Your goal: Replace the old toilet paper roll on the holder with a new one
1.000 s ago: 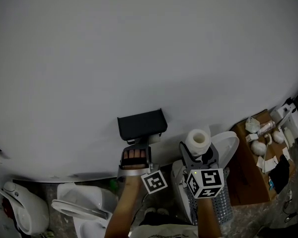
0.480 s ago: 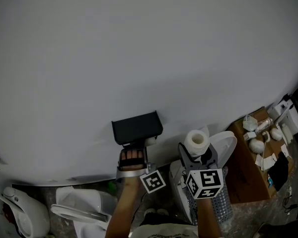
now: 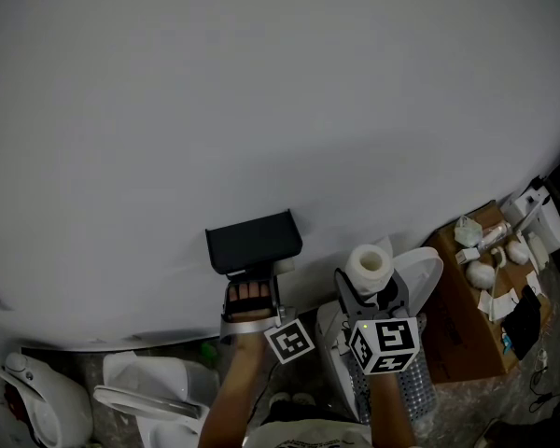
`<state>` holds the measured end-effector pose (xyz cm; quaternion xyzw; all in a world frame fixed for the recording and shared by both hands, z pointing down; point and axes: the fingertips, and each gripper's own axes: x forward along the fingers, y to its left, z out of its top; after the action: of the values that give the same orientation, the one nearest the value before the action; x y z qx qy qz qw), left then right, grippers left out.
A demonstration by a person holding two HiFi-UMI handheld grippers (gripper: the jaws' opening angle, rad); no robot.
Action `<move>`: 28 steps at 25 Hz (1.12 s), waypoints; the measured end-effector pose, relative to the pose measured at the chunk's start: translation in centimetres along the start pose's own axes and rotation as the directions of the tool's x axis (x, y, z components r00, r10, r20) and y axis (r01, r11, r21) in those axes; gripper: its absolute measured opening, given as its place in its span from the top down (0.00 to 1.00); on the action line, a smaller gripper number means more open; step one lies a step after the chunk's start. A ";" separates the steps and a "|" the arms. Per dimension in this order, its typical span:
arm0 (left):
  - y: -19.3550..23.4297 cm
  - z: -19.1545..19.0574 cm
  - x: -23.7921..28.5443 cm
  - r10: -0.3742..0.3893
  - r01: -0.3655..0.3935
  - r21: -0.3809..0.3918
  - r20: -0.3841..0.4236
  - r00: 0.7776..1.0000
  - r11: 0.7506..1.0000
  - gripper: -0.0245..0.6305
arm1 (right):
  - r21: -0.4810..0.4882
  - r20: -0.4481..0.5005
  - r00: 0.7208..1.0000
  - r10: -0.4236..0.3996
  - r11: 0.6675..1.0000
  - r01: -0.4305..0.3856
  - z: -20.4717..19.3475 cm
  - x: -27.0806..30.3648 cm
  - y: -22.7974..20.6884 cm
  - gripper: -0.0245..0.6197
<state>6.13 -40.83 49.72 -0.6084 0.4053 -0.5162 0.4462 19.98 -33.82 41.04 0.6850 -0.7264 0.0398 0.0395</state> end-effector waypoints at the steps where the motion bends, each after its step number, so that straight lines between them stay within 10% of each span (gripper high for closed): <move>1: 0.0 0.4 0.0 0.001 -0.001 0.006 0.006 1.000 1.000 0.69 | 0.001 0.000 1.000 0.000 1.000 0.000 0.0 0.0 -0.1 0.48; 28: 0.3 12.3 0.1 -0.003 0.000 0.011 0.218 0.976 1.000 0.69 | 0.011 -0.006 0.983 -0.186 0.983 0.186 -0.2 -3.7 -8.7 0.48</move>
<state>18.26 -39.46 48.58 -0.6593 0.3505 -0.4489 0.4910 28.84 -30.67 40.90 0.7498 -0.6590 0.0419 0.0411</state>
